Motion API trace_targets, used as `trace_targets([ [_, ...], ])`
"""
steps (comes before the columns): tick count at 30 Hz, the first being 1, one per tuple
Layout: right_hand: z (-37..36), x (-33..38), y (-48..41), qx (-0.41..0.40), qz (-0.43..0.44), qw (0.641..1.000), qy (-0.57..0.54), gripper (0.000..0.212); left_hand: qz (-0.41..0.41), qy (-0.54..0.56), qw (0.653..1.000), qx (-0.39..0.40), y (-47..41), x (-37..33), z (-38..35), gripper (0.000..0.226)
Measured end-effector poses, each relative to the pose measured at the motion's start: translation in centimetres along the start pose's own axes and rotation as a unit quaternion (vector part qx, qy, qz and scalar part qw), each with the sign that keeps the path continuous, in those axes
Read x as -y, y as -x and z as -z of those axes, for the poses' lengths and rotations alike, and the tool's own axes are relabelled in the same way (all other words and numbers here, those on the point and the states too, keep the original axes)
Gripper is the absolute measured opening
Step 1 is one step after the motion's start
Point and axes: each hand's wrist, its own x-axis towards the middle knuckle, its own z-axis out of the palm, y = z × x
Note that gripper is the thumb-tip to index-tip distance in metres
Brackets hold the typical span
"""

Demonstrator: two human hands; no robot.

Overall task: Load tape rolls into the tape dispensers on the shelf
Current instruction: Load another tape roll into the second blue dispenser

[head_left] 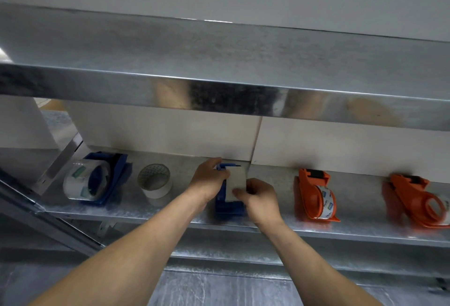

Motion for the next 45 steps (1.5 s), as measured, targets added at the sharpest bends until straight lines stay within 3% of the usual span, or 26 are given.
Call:
trace_targets([
  [5, 1.6, -0.1, 0.3, -0.06, 0.015, 0.998, 0.01, 0.024, 0.009, 0.011, 1.0, -0.009, -0.5, 0.4, 0.3, 0.056],
  [8, 3.4, -0.6, -0.1, -0.086, 0.032, 0.986, 0.138, 0.01, 0.009, 0.019, 1.0, -0.009, -0.4, 0.4, 0.6, 0.056],
  [9, 4.0, -0.8, -0.2, -0.075, 0.037, 0.975, 0.208, 0.004, 0.009, 0.021, 1.0, -0.007, -0.3, 0.4, 0.6, 0.056],
  [12, 5.2, -1.5, -0.8, -0.039, 0.057, 0.915, 0.398, 0.022, 0.011, 0.034, 0.999, -0.004, -0.2, 0.5, 0.7, 0.055],
  [16, 5.5, -2.6, -1.6, 0.006, 0.062, 0.874, 0.483, 0.037, 0.011, 0.04, 0.999, -0.002, -0.1, 0.6, 0.8, 0.055],
  [27, 4.8, -2.5, -1.2, -0.017, 0.111, 0.866, 0.487, 0.042, 0.019, 0.051, 0.998, -0.004, 0.1, 0.7, 1.1, 0.052],
  [31, 3.1, -0.8, -0.7, -0.054, 0.137, 0.912, 0.384, 0.038, 0.018, 0.056, 0.998, -0.006, 0.2, 0.6, 1.1, 0.052],
  [36, 0.6, 0.1, -0.3, 0.003, 0.09, 0.951, 0.296, 0.054, 0.017, 0.05, 0.999, -0.013, 0.1, 1.1, 0.9, 0.055],
  [42, -1.4, -1.6, 0.2, 0.074, 0.04, 0.927, 0.366, 0.027, 0.025, 0.051, 0.998, -0.002, 0.2, 1.2, 0.7, 0.058],
  [45, -1.8, -3.2, 0.4, 0.108, 0.041, 0.904, 0.412, 0.027, 0.027, 0.06, 0.998, 0.002, 0.1, 1.3, 0.7, 0.056],
])
